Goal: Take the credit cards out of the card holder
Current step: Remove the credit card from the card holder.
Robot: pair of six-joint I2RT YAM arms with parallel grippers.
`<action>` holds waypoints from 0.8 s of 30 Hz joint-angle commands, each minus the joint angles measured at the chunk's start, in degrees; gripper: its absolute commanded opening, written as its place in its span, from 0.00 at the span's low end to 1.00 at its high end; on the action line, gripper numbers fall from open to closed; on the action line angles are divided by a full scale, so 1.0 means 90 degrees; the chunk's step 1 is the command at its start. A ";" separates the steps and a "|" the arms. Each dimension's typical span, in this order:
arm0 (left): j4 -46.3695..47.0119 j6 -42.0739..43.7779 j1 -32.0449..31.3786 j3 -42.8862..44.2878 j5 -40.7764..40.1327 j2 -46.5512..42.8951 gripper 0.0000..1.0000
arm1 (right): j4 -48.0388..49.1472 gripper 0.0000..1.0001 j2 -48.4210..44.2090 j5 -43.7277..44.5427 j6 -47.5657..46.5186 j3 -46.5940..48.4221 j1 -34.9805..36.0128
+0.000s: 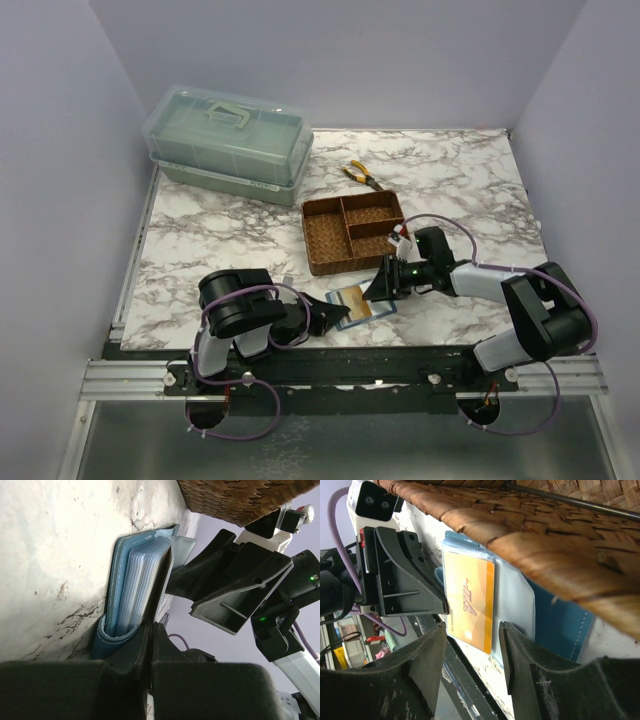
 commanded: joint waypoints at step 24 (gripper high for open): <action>0.0953 -0.0095 -0.0093 0.0006 -0.0188 0.0513 0.34 | 0.0217 0.52 0.0000 0.0282 0.0299 -0.0292 0.0122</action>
